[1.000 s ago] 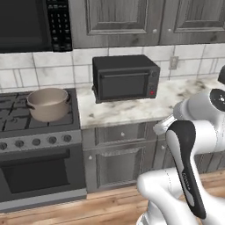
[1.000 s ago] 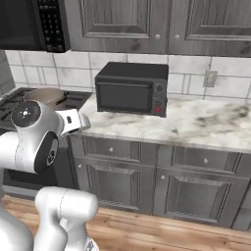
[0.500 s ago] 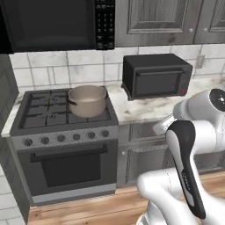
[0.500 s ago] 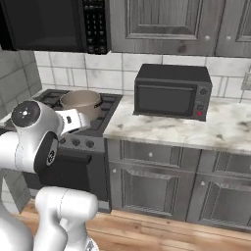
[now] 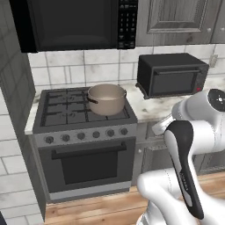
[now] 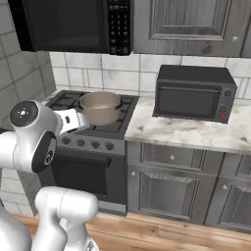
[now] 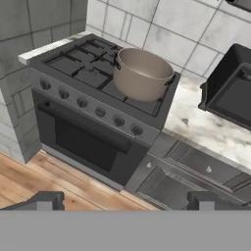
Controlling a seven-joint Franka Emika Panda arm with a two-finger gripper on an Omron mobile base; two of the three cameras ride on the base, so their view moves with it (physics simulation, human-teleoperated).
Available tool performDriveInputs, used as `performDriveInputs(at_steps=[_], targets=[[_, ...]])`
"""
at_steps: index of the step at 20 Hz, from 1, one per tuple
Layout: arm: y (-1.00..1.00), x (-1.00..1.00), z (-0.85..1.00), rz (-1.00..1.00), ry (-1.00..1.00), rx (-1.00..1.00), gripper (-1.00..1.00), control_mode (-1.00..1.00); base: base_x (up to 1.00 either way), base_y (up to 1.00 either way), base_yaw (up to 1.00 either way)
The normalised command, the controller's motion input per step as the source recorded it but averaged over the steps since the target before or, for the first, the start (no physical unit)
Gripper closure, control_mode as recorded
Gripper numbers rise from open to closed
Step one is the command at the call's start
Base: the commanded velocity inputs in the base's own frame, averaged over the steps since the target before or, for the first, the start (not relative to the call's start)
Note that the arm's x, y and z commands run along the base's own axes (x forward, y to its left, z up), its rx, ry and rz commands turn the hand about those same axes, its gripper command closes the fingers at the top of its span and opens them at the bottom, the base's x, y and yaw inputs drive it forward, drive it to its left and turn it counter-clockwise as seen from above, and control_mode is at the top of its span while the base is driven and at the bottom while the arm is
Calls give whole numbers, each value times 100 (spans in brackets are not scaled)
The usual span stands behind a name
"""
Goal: Move the pot and pan from the stove into the sink.
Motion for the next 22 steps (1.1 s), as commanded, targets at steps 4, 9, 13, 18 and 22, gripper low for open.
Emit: performDriveInputs(at_steps=[4, 9, 13, 18, 22], targets=[[0, 0, 0, 0, 0, 0, -100, 100, 0, 0, 0], [0, 0, 0, 0, 0, 0, -100, 100, 11, 4, 0], [0, 0, 0, 0, 0, 0, -100, 100, 44, 19, 0], [0, 0, 0, 0, 0, 0, -100, 100, 61, 24, 0], [0, 0, 0, 0, 0, 0, -100, 100, 70, 29, -1]])
